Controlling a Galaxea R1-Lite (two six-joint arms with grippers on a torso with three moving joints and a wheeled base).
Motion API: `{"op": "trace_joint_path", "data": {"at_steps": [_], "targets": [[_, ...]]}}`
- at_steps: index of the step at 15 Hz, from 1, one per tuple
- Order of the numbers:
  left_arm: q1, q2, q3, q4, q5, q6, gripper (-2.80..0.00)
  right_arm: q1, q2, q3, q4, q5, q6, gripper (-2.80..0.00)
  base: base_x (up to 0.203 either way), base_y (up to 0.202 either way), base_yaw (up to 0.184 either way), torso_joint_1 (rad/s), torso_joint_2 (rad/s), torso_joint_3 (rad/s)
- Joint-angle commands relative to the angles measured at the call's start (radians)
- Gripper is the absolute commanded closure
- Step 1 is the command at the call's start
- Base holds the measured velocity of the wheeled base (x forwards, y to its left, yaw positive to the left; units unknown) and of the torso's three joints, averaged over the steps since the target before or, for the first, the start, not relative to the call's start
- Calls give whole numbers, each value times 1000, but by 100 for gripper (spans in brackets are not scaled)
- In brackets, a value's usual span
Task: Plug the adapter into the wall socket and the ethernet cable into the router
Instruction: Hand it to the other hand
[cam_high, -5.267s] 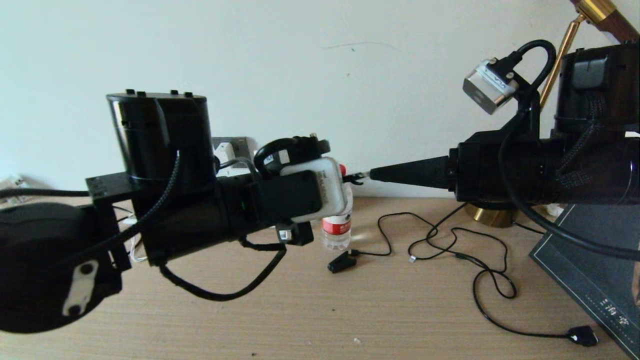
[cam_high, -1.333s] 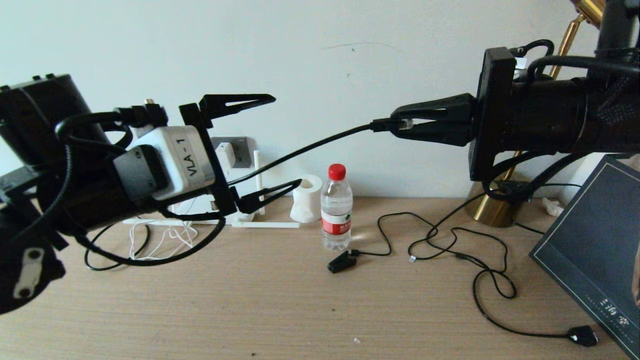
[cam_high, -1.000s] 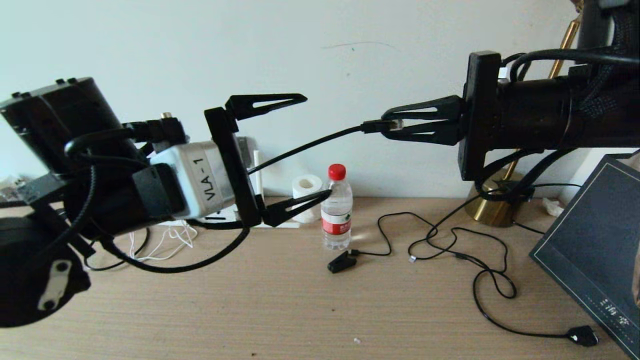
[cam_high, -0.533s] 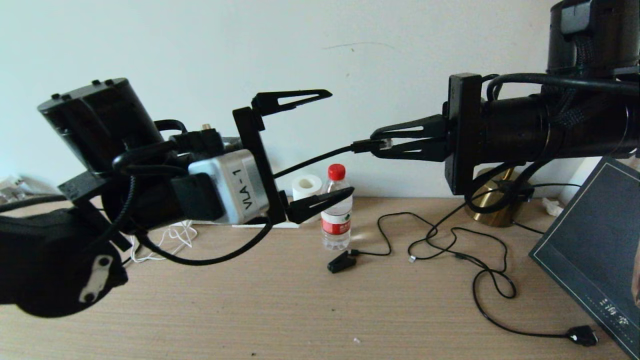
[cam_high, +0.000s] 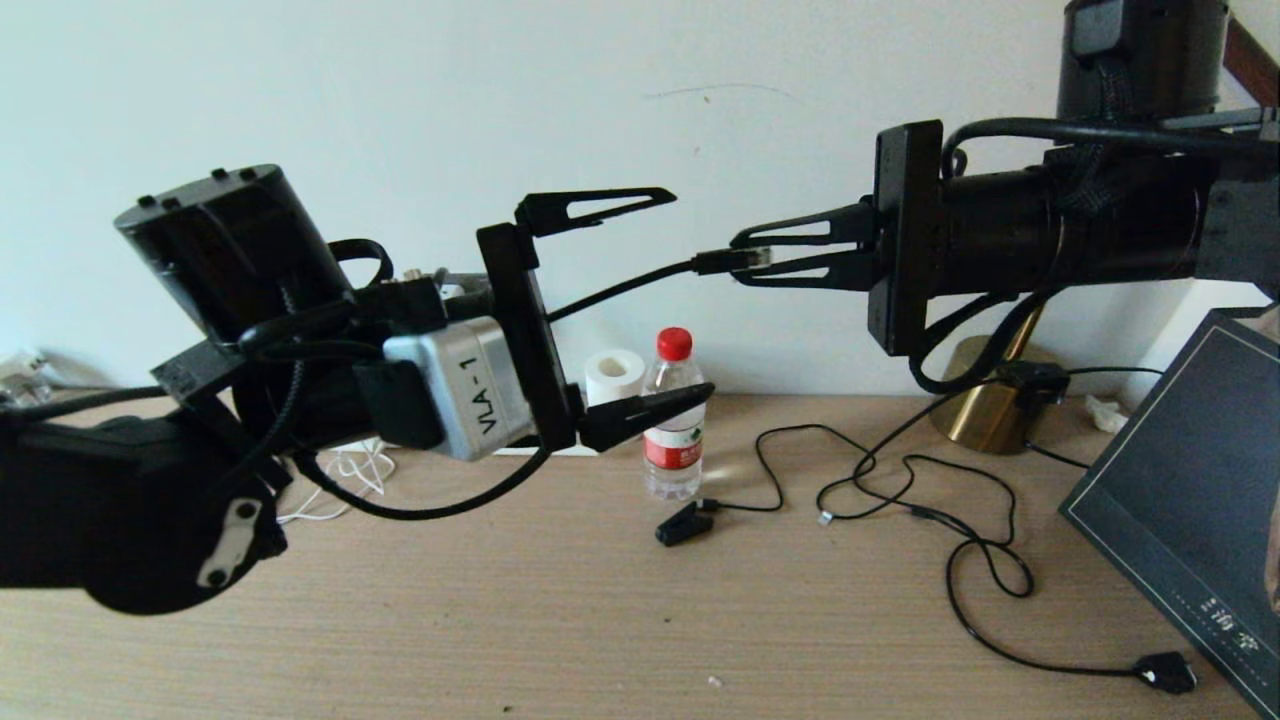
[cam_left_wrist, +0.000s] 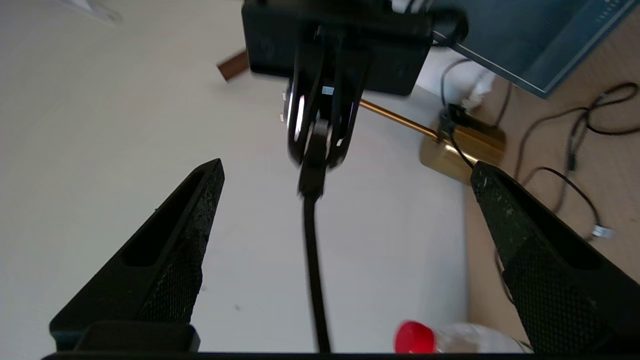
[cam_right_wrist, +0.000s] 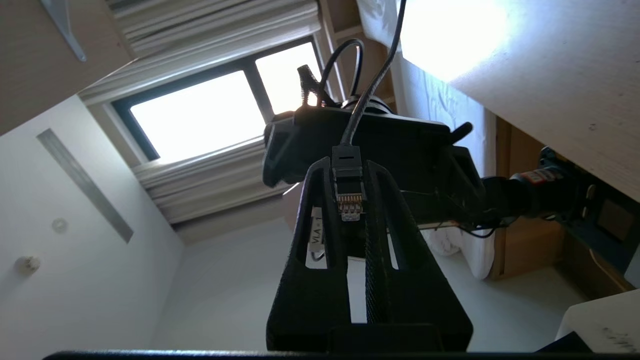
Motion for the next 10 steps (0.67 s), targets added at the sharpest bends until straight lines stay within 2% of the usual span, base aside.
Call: {"op": "trace_joint_path", "data": {"at_steps": [1,4,10], "targets": [[2,8,-1,-29,-6,5,-280,-4,37,-44,2,32,14,0,0,0,0,0,0,0],[5,29,-24,-73,-5,5,-280,-4,56,-43,2,35,12,0,0,0,0,0,0,0],[5,38,-23,-85,-4,5,-280,-3,58,-29,2,59,11,0,0,0,0,0,0,0]]}}
